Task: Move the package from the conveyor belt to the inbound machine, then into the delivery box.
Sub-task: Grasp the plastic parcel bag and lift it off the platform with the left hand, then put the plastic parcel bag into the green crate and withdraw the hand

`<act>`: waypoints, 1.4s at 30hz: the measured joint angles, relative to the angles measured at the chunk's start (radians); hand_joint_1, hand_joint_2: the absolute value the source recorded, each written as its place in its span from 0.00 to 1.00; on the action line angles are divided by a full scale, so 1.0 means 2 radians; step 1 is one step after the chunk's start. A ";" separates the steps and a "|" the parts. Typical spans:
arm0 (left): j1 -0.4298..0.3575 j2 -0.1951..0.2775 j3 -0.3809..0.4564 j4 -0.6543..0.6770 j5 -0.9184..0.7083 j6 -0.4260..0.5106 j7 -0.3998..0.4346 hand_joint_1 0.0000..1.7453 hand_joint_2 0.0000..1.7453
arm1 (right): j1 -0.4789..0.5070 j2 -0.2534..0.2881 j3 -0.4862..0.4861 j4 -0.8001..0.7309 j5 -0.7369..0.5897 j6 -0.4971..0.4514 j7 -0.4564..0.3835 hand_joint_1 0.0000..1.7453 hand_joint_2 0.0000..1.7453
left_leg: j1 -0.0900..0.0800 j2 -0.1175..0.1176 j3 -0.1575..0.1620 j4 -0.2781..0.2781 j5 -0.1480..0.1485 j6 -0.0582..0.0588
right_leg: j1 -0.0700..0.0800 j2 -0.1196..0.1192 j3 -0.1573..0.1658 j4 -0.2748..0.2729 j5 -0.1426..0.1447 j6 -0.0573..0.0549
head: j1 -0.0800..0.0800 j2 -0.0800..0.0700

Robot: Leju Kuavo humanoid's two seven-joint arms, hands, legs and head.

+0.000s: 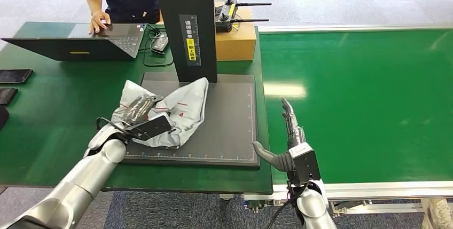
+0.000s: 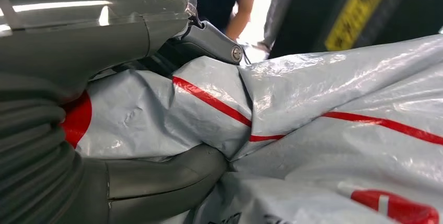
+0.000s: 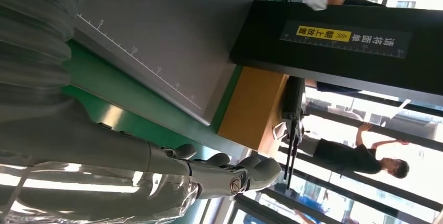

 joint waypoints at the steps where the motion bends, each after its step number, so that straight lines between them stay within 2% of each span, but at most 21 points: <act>1: 0.004 0.004 0.010 -0.010 0.001 0.004 0.000 1.00 1.00 | 0.002 0.000 0.000 -0.001 0.000 -0.001 0.000 0.00 1.00 | 0.000 0.000 0.000 0.000 0.000 0.000 | 0.000 0.000 0.000 0.000 0.000 0.000 | 0.000 0.000; 7: 0.025 0.028 0.076 -0.066 0.010 0.022 0.001 1.00 1.00 | 0.011 0.001 0.000 -0.002 0.000 -0.006 -0.002 0.00 1.00 | 0.000 0.000 -0.001 0.000 0.000 0.000 | 0.000 0.000 -0.001 0.000 0.000 0.000 | 0.000 0.000; 13: 0.047 0.049 0.171 -0.101 0.008 0.045 0.003 1.00 1.00 | 0.020 0.004 -0.001 -0.012 0.002 -0.011 -0.004 0.00 1.00 | 0.000 0.000 -0.002 0.000 0.000 0.000 | 0.000 0.000 -0.003 0.000 0.000 0.000 | 0.000 0.000; 19: 0.045 0.063 0.254 -0.093 -0.018 0.091 0.036 1.00 1.00 | 0.025 0.008 -0.002 -0.017 0.006 -0.014 -0.005 0.00 1.00 | 0.000 0.000 -0.003 0.000 0.000 0.000 | 0.000 0.000 -0.003 0.000 0.000 0.000 | 0.000 0.000; 24: 0.019 0.082 0.306 -0.043 -0.053 0.152 0.070 1.00 1.00 | 0.025 0.011 -0.002 -0.018 0.007 -0.016 -0.006 0.00 1.00 | 0.000 0.000 -0.003 0.000 0.000 0.000 | 0.000 0.000 -0.003 0.000 0.000 0.000 | 0.000 0.000; 25: 0.010 0.086 0.316 -0.028 -0.059 0.161 0.077 0.89 1.00 | 0.025 0.012 -0.001 -0.017 0.006 -0.017 -0.007 0.00 1.00 | 0.000 0.000 -0.003 0.000 0.000 0.000 | 0.000 0.000 -0.003 0.000 0.000 0.000 | 0.000 0.000; 28: -0.017 0.097 0.339 0.019 -0.078 0.185 0.098 0.15 1.00 | 0.025 0.012 -0.001 -0.017 0.003 -0.023 -0.010 0.00 1.00 | 0.000 0.000 -0.003 0.000 0.000 0.000 | 0.000 0.000 -0.004 0.000 0.000 0.000 | 0.000 0.000; 29: -0.026 0.099 0.343 0.034 -0.088 0.193 0.109 0.01 1.00 | 0.025 0.013 -0.001 -0.017 0.001 -0.026 -0.011 0.00 1.00 | 0.000 0.000 -0.003 0.000 0.000 0.000 | 0.000 0.000 -0.003 0.000 0.000 0.000 | 0.000 0.000; 34: -0.072 0.103 0.355 0.091 -0.126 0.220 0.156 0.00 1.00 | 0.025 0.015 0.000 -0.016 -0.001 -0.033 -0.012 0.00 1.00 | 0.000 0.000 -0.004 0.000 0.000 0.000 | 0.000 0.000 -0.004 0.000 0.000 0.000 | 0.000 0.000; 38: -0.091 0.104 0.361 0.113 -0.130 0.218 0.157 0.00 1.00 | 0.023 0.017 0.001 -0.016 -0.006 -0.035 -0.015 0.00 1.00 | 0.000 0.000 -0.004 0.000 0.000 0.000 | 0.000 0.000 -0.004 0.000 0.000 0.000 | 0.000 0.000; 42: -0.094 0.103 0.362 0.123 -0.133 0.210 0.144 0.00 1.00 | 0.023 0.018 0.000 -0.016 -0.014 -0.037 -0.020 0.00 1.00 | 0.000 0.000 -0.004 0.000 0.000 0.000 | 0.000 0.000 -0.004 0.000 0.000 0.000 | 0.000 0.000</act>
